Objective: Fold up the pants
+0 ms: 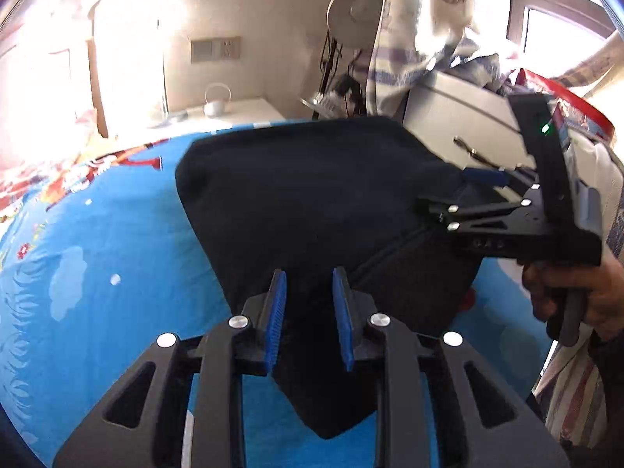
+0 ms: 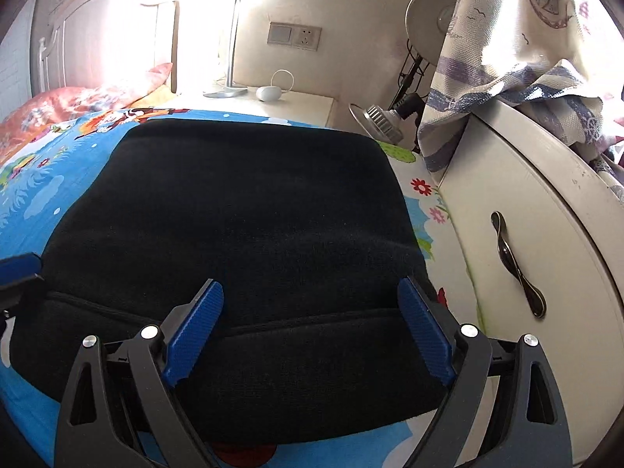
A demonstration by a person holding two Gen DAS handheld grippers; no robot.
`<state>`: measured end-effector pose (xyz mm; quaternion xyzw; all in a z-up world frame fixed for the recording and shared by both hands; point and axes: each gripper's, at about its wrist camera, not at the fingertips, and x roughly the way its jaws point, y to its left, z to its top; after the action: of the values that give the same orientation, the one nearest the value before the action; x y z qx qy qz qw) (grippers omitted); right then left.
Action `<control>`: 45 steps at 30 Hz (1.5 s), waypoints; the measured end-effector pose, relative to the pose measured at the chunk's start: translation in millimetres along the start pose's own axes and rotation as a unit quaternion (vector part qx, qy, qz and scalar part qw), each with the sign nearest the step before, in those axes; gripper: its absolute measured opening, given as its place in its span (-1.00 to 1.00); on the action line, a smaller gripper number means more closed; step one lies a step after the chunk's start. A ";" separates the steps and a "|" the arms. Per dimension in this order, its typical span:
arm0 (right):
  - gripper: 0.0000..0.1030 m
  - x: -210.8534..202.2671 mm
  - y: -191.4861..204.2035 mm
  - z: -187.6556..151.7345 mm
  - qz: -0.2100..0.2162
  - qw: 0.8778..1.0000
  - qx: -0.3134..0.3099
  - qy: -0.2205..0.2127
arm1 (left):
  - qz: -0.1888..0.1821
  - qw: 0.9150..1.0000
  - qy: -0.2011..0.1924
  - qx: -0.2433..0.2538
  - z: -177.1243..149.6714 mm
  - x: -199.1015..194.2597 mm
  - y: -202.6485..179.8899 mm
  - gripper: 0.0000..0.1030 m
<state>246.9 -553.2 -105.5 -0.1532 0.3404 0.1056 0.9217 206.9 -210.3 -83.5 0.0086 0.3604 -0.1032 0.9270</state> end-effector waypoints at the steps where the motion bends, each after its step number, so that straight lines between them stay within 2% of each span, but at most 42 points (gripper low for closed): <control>1: 0.66 -0.7 2.1 -1.2 -0.007 1.000 -0.003 -0.003 | 0.010 1.000 -0.015 0.013 -3.1 -1.3 -5.0 -0.53; 4: 0.67 3.4 1.7 -0.6 -0.010 1.000 0.012 -0.005 | 0.015 0.999 -0.007 0.035 1.3 -3.4 -7.2 -0.49; 11: 0.67 6.2 1.2 -0.9 -0.013 1.000 0.025 -0.006 | 0.019 0.996 -0.041 0.079 37.3 3.5 -15.0 -0.48; 12: 0.67 6.3 0.7 -1.4 -0.011 1.000 0.029 -0.005 | 0.015 0.996 -0.037 0.081 43.7 9.6 -15.9 -0.48; 14: 0.67 6.9 -0.3 -1.9 -0.009 0.999 0.033 -0.002 | 0.002 0.998 0.003 0.071 48.3 33.5 -11.5 -0.48; 15: 0.67 7.3 -0.6 -1.9 -0.008 0.999 0.035 0.000 | 0.016 0.997 0.018 0.077 45.0 44.2 -11.0 -0.47; 18: 0.67 7.8 -0.9 -2.9 -0.005 0.999 0.042 0.004 | 0.041 0.993 0.016 0.112 36.0 50.3 -18.6 -0.46; 20: 0.67 7.7 -0.6 -3.8 -0.005 0.999 0.044 0.003 | 0.045 0.992 0.027 0.112 42.6 50.1 -20.0 -0.46; 23: 0.68 7.6 -1.3 -4.7 -0.002 0.999 0.049 0.003 | 0.008 0.996 0.014 0.084 67.5 44.2 -17.0 -0.46; 26: 0.68 6.6 -1.1 -6.4 -0.002 0.999 0.053 0.002 | -0.011 0.995 0.002 0.104 105.8 52.6 -29.2 -0.46; 28: 0.68 5.9 -0.8 -7.3 -0.001 0.998 0.055 0.002 | -0.049 0.991 0.010 0.123 133.2 70.6 -43.1 -0.46; 31: 0.68 5.1 -2.3 -9.0 0.003 0.998 0.059 0.003 | -0.074 0.984 0.034 0.157 166.4 111.6 -66.7 -0.46; 33: 0.68 4.5 -3.7 -10.0 0.008 0.998 0.062 0.004 | -0.094 0.978 0.064 0.173 180.8 143.5 -81.2 -0.46; 36: 0.68 3.1 -4.6 -12.1 0.013 0.998 0.066 0.004 | -0.084 0.973 0.108 0.186 190.4 190.9 -93.8 -0.46; 37: 0.68 3.4 -5.4 -12.6 0.015 0.998 0.068 0.004 | -0.075 0.973 0.110 0.189 193.2 201.6 -95.2 -0.44; 39: 0.68 3.2 -6.3 -13.4 0.016 0.997 0.072 0.004 | -0.079 0.975 0.111 0.173 202.0 211.9 -95.4 -0.38; 41: 0.68 1.5 -5.8 -14.8 0.015 0.997 0.073 0.003 | -0.061 0.977 0.109 0.171 207.3 217.3 -96.8 -0.05; 45: 0.66 -8.5 -10.7 -19.1 0.033 0.995 0.089 -0.009 | -0.062 0.977 0.113 0.168 207.4 225.6 -96.8 -0.02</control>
<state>232.4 -570.7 -111.4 -0.0583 0.3448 0.1065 0.9308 488.2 -365.5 -75.5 0.1532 0.4404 -0.2174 0.8575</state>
